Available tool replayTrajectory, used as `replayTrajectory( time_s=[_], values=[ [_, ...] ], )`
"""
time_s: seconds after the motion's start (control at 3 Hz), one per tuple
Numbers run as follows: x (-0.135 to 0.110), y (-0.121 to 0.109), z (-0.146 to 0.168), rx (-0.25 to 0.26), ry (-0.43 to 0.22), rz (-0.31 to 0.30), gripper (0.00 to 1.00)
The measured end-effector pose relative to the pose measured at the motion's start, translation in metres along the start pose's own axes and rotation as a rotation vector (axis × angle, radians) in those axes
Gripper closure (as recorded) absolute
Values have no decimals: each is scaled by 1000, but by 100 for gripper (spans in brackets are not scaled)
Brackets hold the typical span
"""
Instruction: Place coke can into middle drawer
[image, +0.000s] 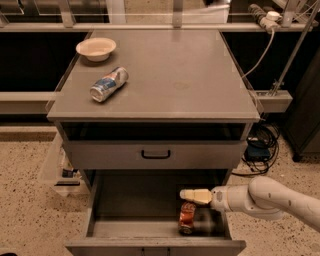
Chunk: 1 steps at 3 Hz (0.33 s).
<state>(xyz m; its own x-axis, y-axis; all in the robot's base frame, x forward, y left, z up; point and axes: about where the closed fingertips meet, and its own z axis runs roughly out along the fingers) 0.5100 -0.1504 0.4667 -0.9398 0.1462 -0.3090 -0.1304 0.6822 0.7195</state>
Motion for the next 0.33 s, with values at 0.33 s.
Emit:
replayTrajectory(
  time_s=[0.33],
  values=[
    [0,0,0,0,0,0,0]
  ],
)
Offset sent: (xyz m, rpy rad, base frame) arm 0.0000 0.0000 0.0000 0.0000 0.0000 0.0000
